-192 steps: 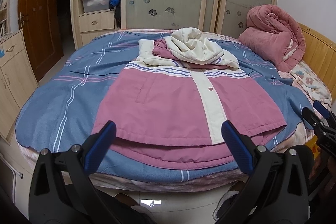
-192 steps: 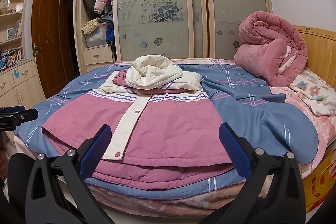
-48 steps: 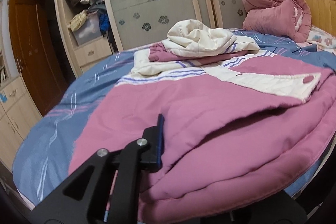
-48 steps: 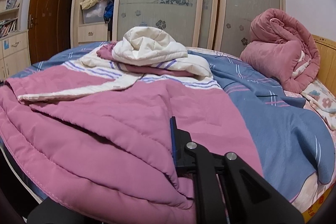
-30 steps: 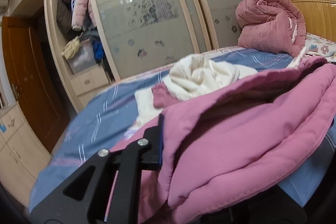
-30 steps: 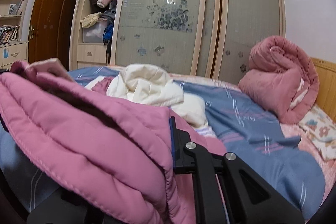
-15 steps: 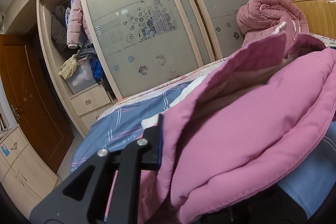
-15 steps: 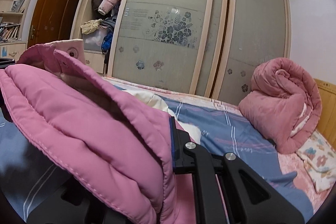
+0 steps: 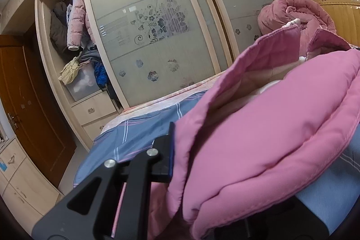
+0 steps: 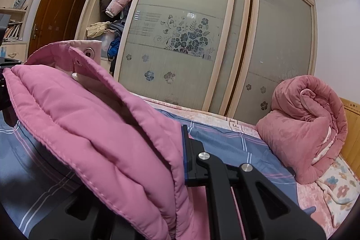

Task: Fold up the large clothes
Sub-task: 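Lift the folded jacket bundle with both tools and carry it toward the pillow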

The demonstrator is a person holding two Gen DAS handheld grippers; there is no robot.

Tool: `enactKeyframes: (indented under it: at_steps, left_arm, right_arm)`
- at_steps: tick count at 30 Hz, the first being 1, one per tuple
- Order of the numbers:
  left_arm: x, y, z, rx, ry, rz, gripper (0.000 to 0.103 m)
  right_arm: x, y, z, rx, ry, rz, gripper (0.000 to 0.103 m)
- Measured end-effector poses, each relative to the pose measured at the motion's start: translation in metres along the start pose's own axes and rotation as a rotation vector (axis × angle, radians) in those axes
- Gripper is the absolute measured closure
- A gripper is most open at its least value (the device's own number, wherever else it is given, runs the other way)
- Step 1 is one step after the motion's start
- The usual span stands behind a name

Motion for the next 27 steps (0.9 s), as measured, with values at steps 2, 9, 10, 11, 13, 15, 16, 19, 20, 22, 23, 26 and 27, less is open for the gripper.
enactKeyframes:
  at_steps: [2, 9, 10, 11, 13, 15, 16, 19, 20, 22, 23, 26, 27]
  left_arm:
    - [-0.003, -0.010, -0.004, -0.003, 0.009, 0.004, 0.093]
    - [-0.011, -0.047, -0.018, -0.022, 0.013, 0.010, 0.093]
    - [-0.013, -0.052, -0.019, -0.027, 0.017, 0.014, 0.093]
    - [-0.015, -0.060, -0.020, -0.035, 0.022, 0.019, 0.093]
    - [-0.017, -0.075, -0.020, -0.049, 0.030, 0.023, 0.093]
    - [-0.020, -0.089, -0.019, -0.065, 0.038, 0.027, 0.093]
    - [-0.022, -0.097, -0.018, -0.075, 0.048, 0.028, 0.093]
    - [-0.025, -0.119, -0.016, -0.098, 0.063, 0.033, 0.093]
    - [-0.025, -0.127, -0.015, -0.104, 0.064, 0.033, 0.093]
    - [-0.026, -0.146, -0.010, -0.123, 0.060, 0.031, 0.093]
    - [-0.025, -0.152, -0.009, -0.130, 0.060, 0.030, 0.093]
    - [-0.026, -0.182, -0.001, -0.164, 0.068, 0.030, 0.093]
    - [-0.026, -0.193, 0.003, -0.180, 0.078, 0.030, 0.093]
  right_arm:
    - [0.003, -0.011, -0.004, 0.001, 0.004, 0.003, 0.096]
    - [0.012, -0.048, -0.012, -0.013, 0.011, 0.006, 0.096]
    - [0.014, -0.055, -0.013, -0.018, 0.009, 0.004, 0.096]
    - [0.015, -0.061, -0.014, -0.023, 0.010, 0.003, 0.096]
    - [0.015, -0.074, -0.016, -0.029, 0.017, 0.003, 0.096]
    - [0.016, -0.086, -0.016, -0.038, 0.015, 0.000, 0.096]
    - [0.017, -0.093, -0.016, -0.043, 0.010, -0.003, 0.096]
    - [0.019, -0.117, -0.014, -0.063, 0.001, -0.007, 0.096]
    - [0.019, -0.124, -0.013, -0.070, -0.002, -0.007, 0.096]
    - [0.019, -0.142, -0.008, -0.096, -0.001, -0.009, 0.096]
    - [0.019, -0.149, -0.006, -0.105, -0.004, -0.010, 0.096]
    - [0.020, -0.174, 0.002, -0.140, -0.029, -0.014, 0.096]
    - [0.021, -0.182, 0.006, -0.154, -0.048, -0.018, 0.096]
Point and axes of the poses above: each gripper's, at about its wrist camera, not at the fingertips, and y roughly against the way its jaws point, x to its right, z to its underside, the point moved 7 cm from there along -y, roughly the way its jaws point, and after that the axes turned 8 degrees about x, right-handed, at the moved point
